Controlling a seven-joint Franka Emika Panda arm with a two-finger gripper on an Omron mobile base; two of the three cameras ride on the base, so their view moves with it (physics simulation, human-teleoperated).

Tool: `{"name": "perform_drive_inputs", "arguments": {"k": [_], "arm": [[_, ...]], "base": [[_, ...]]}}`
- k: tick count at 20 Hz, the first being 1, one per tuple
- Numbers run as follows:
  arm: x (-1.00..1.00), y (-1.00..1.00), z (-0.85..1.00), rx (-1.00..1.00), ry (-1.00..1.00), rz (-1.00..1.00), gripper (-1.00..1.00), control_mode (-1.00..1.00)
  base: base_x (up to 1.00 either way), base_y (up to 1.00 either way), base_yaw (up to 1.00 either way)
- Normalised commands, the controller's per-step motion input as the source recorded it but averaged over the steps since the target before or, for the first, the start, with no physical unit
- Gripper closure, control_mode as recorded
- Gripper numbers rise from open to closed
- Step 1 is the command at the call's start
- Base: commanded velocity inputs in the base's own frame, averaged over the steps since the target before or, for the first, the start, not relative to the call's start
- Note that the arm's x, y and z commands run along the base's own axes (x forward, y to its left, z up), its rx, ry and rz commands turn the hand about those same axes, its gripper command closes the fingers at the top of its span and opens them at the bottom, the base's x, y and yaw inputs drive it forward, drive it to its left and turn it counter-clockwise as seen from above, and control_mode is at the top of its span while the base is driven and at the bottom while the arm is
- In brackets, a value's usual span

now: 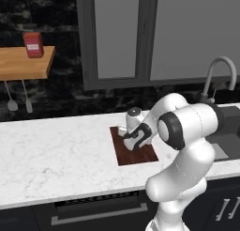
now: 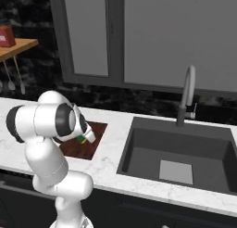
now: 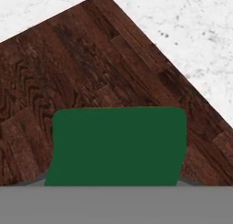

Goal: Pick up the sponge from the counter and clean the cutting board by briefly scrubbing or pressing down on the cutting board. Once finished, release the sponge.

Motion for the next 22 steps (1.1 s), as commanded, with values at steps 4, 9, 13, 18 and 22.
{"name": "perform_drive_inputs", "arguments": {"k": [4,9,13,18,22], "arm": [[-0.70,0.69,-0.66,-0.03,0.00,0.02,1.00,-1.00],[-0.69,0.70,-0.39,-0.05,0.01,0.02,1.00,-1.00],[-0.81,0.51,-0.61,0.00,0.00,0.04,1.00,-1.00],[-0.99,0.34,-0.70,0.00,-0.01,0.06,1.00,-1.00],[-0.95,0.47,-0.63,0.00,0.00,0.04,1.00,-1.00]], "base": [[0.00,0.00,0.00],[0.00,0.00,0.00],[0.00,0.00,0.00],[0.00,0.00,0.00],[0.00,0.00,0.00]]}}
